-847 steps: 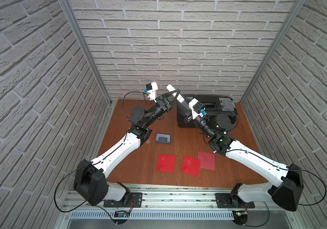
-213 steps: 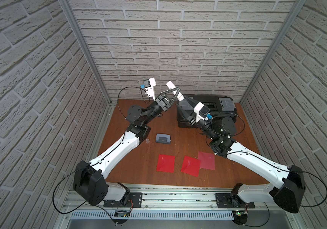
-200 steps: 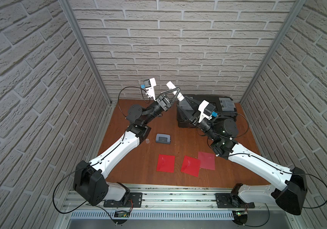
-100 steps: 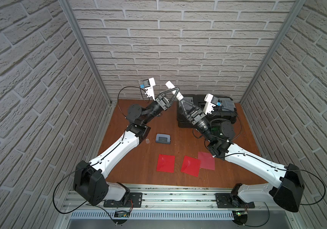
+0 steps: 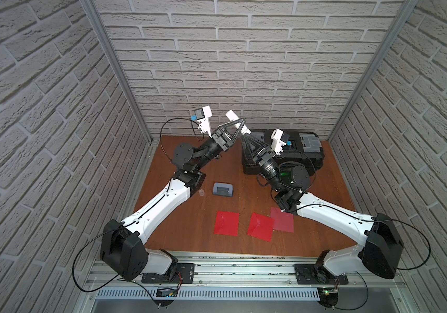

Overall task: Seal the envelope with a glue stick
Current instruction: Screw the glue stick.

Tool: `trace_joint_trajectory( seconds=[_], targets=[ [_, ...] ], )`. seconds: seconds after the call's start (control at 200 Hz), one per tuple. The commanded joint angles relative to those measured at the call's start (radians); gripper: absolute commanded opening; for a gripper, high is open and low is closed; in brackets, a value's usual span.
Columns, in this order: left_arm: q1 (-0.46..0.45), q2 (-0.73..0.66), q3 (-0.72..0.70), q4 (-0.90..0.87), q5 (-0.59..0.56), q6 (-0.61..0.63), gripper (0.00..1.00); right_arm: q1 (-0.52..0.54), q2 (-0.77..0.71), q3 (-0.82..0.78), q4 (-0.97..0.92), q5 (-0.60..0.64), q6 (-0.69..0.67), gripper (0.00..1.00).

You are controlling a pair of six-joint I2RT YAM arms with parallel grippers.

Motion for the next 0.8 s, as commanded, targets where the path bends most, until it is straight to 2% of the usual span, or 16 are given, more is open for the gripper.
trace_joint_trajectory(
  seconds=[0.0,0.675,0.795],
  targets=[
    [-0.004,-0.012,0.024,0.056,0.018,-0.001,0.00,-0.004,-0.005,0.027,0.078,0.007,0.023,0.46],
    [-0.006,-0.006,0.024,0.045,0.022,0.003,0.00,-0.022,-0.030,0.034,0.030,0.022,-0.040,0.36],
    [-0.007,-0.004,0.024,0.041,0.023,0.003,0.00,-0.026,-0.039,0.036,0.007,0.017,-0.081,0.29]
  ],
)
